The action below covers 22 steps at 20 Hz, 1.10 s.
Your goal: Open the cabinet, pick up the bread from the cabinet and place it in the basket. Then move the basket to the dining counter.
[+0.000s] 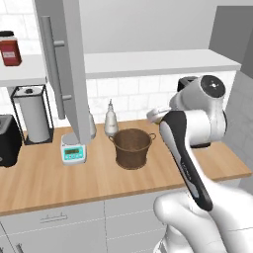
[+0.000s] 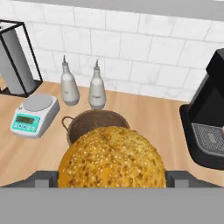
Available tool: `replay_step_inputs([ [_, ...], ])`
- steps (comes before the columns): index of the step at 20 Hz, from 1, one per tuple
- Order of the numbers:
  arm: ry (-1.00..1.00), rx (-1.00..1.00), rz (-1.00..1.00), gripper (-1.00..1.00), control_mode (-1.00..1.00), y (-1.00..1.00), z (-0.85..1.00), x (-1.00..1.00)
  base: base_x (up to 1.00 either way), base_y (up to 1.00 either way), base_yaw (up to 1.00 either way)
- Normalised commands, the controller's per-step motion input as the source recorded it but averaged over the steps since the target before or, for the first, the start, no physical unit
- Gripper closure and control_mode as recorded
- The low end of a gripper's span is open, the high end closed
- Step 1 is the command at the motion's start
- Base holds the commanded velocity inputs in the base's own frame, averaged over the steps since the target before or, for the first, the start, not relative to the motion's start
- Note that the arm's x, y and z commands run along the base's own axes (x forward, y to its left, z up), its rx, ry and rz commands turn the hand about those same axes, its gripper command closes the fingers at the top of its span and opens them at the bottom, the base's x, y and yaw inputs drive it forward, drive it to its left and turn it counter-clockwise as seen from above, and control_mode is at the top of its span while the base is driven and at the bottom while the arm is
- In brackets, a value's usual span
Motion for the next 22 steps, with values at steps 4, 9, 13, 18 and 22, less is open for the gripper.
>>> replay_step_inputs([
  [4, 0.03, 0.02, 0.00, 1.00, -1.00, 0.00, -0.81, 0.68, 0.00, 0.00, 0.00],
  [9, 0.01, 0.01, 0.01, 1.00, -1.00, 0.07, -0.61, 0.57, 0.00, 0.00, 0.00],
  [13, 0.00, 0.00, 0.00, 1.00, -1.00, 0.19, -0.52, 0.71, 0.00, 0.00, 0.00],
  [18, 0.00, 0.00, 0.00, 1.00, -1.00, 0.17, -0.15, 0.74, 0.00, 0.00, 0.00],
  [22, 0.00, 0.00, 0.00, 1.00, -1.00, 0.31, -0.35, 0.55, 0.00, 0.00, 0.00],
])
